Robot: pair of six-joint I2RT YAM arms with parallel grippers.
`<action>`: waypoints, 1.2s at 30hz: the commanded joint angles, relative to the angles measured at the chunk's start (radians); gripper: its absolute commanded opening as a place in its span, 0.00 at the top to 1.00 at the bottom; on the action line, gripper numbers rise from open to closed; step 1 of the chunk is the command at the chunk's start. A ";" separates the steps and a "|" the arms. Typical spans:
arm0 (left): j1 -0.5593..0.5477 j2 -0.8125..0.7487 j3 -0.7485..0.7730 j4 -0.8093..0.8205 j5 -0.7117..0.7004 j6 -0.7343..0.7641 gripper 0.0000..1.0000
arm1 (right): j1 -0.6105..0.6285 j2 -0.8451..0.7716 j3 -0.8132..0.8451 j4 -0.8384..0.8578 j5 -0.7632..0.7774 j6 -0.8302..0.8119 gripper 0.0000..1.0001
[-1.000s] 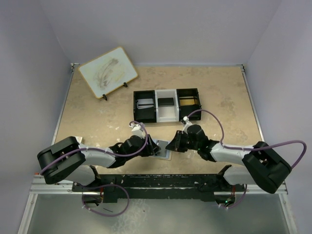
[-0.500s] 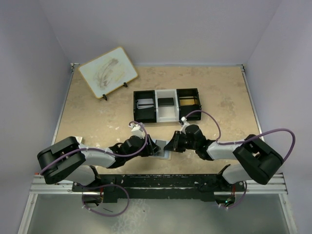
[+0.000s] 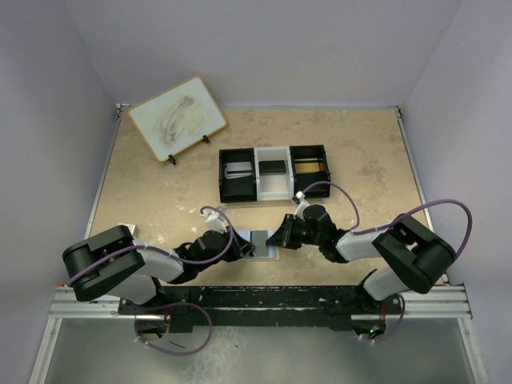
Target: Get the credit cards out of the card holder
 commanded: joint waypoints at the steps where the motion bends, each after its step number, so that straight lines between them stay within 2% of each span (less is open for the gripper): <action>1: -0.003 0.022 -0.026 0.148 -0.010 -0.069 0.85 | 0.006 0.020 -0.032 0.000 -0.009 0.000 0.86; 5: -0.003 0.029 -0.028 0.162 -0.020 -0.083 1.00 | 0.006 0.014 -0.038 -0.009 -0.005 -0.002 0.86; 9: -0.003 0.017 -0.042 0.145 -0.030 -0.088 1.00 | 0.005 0.007 -0.030 -0.054 0.026 -0.012 0.86; 14: -0.004 -0.047 -0.054 0.040 -0.061 -0.065 1.00 | 0.005 0.008 -0.003 -0.137 0.052 -0.041 0.86; 22: -0.002 -0.189 -0.059 -0.165 -0.119 -0.026 1.00 | 0.005 0.019 0.007 -0.156 0.051 -0.047 0.86; 24: -0.003 -0.216 -0.068 -0.174 -0.130 -0.029 1.00 | 0.005 0.024 0.011 -0.148 0.054 -0.050 0.86; 25: -0.003 -0.220 -0.069 -0.165 -0.126 -0.025 0.98 | 0.006 0.027 0.013 -0.142 0.056 -0.050 0.85; 27: -0.002 -0.212 -0.064 -0.140 -0.108 -0.024 0.85 | 0.005 0.033 0.017 -0.135 0.056 -0.049 0.85; 30: -0.003 -0.154 -0.054 -0.037 -0.060 -0.030 0.73 | 0.005 0.044 0.023 -0.129 0.053 -0.051 0.85; 36: -0.003 0.012 -0.045 0.207 0.020 -0.076 0.69 | 0.005 0.053 0.022 -0.119 0.052 -0.046 0.85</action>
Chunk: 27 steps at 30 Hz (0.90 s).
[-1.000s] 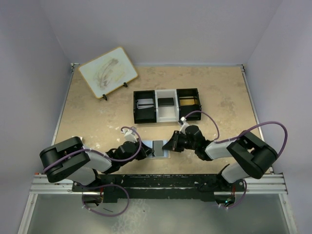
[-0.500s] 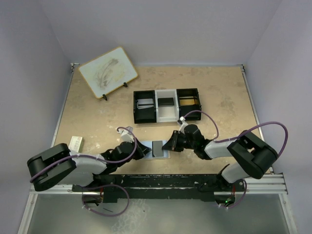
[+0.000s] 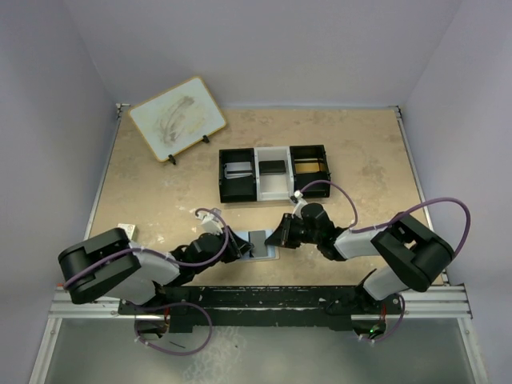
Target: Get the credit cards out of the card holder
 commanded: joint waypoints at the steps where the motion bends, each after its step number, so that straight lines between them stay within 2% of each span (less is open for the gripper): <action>1: -0.002 0.105 0.014 0.231 0.076 -0.036 0.69 | 0.005 0.035 -0.006 -0.087 0.051 -0.042 0.85; 8: -0.004 0.214 -0.014 0.329 0.050 -0.099 0.69 | 0.005 0.045 -0.023 -0.059 0.035 -0.038 0.85; 15: -0.005 0.234 0.014 0.279 0.039 -0.087 0.69 | 0.006 0.078 -0.044 0.022 -0.019 -0.039 0.86; 16: -0.006 0.236 0.017 0.281 0.034 -0.089 0.71 | 0.006 0.080 -0.055 0.046 -0.031 -0.046 0.86; 19: -0.007 0.238 0.021 0.294 0.021 -0.100 0.86 | 0.006 0.077 -0.092 0.107 -0.070 -0.078 0.86; 23: -0.007 0.234 0.051 0.254 0.018 -0.089 0.99 | 0.006 0.058 -0.122 0.139 -0.136 -0.152 0.86; 27: -0.008 0.237 0.084 0.203 0.031 -0.059 1.00 | 0.005 0.015 -0.104 0.065 -0.191 -0.247 0.86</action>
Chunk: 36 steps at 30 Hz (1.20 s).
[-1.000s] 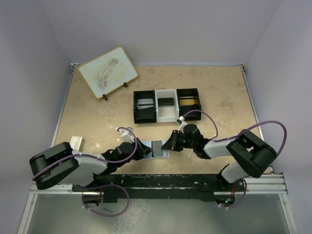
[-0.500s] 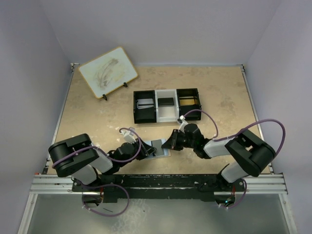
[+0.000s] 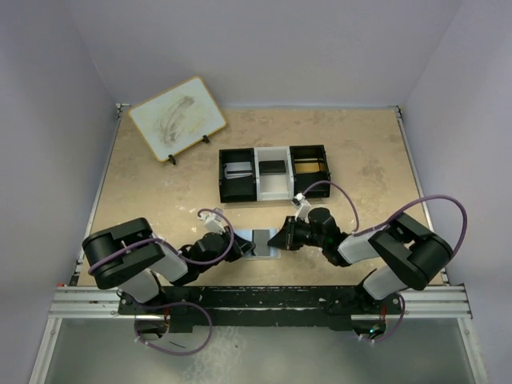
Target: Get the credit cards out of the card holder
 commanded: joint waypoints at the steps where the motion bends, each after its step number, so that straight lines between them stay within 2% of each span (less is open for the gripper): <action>1: -0.008 0.010 0.075 -0.049 0.016 0.029 1.00 | 0.022 -0.022 0.000 -0.188 -0.133 -0.152 0.85; 3: -0.009 -0.004 0.071 -0.080 0.015 0.030 1.00 | 0.022 -0.035 0.027 -0.235 -0.127 -0.172 0.85; 5: -0.009 -0.033 0.061 -0.120 0.011 0.026 1.00 | 0.020 -0.035 0.069 -0.332 -0.066 -0.186 0.85; 8: -0.008 -0.108 0.034 -0.185 -0.015 0.022 1.00 | 0.018 -0.048 0.087 -0.392 0.001 -0.179 0.86; 14: 0.003 -0.187 0.071 -0.330 -0.021 0.117 1.00 | 0.010 -0.034 0.084 -0.398 0.013 -0.167 0.86; 21: 0.009 -0.192 0.022 -0.293 0.009 0.085 1.00 | 0.005 -0.009 0.094 -0.402 0.018 -0.172 0.86; 36: 0.029 -0.288 -0.046 -0.351 -0.021 0.065 1.00 | -0.001 0.068 0.109 -0.391 0.017 -0.170 0.88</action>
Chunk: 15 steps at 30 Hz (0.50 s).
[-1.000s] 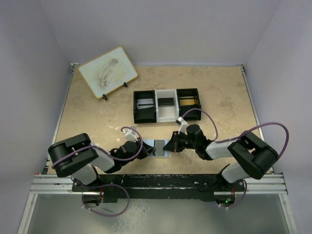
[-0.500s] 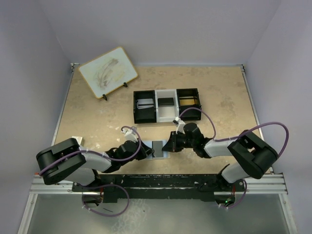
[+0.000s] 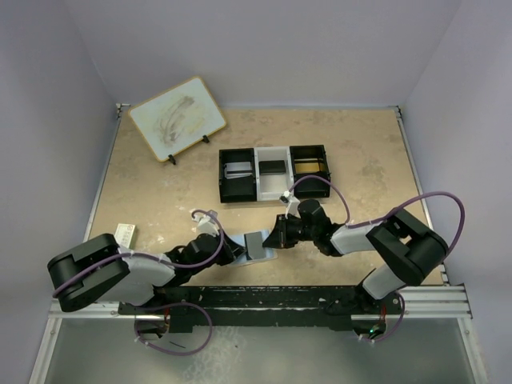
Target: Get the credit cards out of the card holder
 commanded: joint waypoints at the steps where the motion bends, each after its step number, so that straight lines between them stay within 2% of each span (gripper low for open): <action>1: 0.013 -0.035 -0.026 -0.039 -0.031 0.003 1.00 | -0.005 0.047 -0.032 -0.143 0.070 -0.047 0.87; 10: 0.018 -0.044 -0.054 0.006 -0.055 -0.023 1.00 | -0.007 0.060 -0.026 -0.136 0.051 -0.052 0.87; 11: 0.021 -0.036 -0.056 0.023 -0.054 -0.029 0.96 | -0.007 0.064 -0.025 -0.130 0.050 -0.052 0.87; 13: 0.023 -0.009 -0.038 0.037 -0.043 -0.033 0.79 | -0.006 0.079 -0.018 -0.123 0.042 -0.054 0.87; 15: 0.024 0.033 -0.012 0.056 -0.022 -0.030 0.70 | -0.007 0.093 -0.017 -0.113 0.034 -0.050 0.88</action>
